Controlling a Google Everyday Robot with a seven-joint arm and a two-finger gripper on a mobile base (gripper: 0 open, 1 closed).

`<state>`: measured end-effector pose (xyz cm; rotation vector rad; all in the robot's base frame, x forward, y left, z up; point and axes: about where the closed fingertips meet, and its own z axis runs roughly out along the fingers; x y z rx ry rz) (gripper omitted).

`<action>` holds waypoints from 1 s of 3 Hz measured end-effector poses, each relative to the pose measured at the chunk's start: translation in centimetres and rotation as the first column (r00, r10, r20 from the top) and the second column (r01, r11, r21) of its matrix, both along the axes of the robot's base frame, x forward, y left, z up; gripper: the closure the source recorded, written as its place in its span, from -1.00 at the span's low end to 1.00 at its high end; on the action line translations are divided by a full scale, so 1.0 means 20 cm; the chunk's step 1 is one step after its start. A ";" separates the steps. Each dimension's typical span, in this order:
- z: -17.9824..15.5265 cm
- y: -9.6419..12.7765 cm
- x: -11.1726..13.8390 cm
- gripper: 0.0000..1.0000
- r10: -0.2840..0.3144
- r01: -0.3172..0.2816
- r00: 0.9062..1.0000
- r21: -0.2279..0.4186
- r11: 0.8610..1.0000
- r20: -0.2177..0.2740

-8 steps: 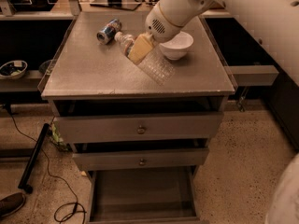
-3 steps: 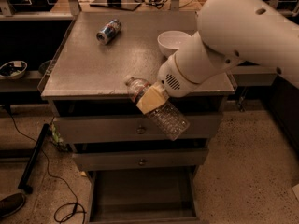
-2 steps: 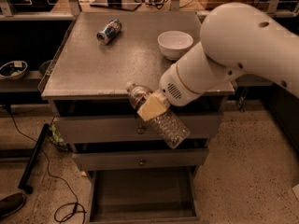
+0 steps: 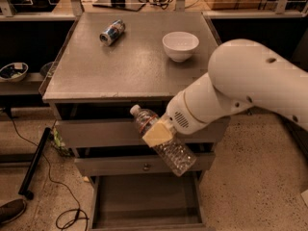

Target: Place water bottle into bottom drawer

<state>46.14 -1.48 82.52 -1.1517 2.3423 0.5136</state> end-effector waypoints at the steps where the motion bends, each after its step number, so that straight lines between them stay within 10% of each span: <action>1: -0.12 -0.01 -0.07 1.00 0.002 -0.002 0.999 0.010 1.000 -0.033; 3: -0.27 0.00 -0.13 1.00 0.016 -0.015 0.995 0.016 1.000 -0.095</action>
Offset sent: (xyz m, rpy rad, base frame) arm -0.0402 0.0022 -0.0938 0.0255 0.1860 0.0305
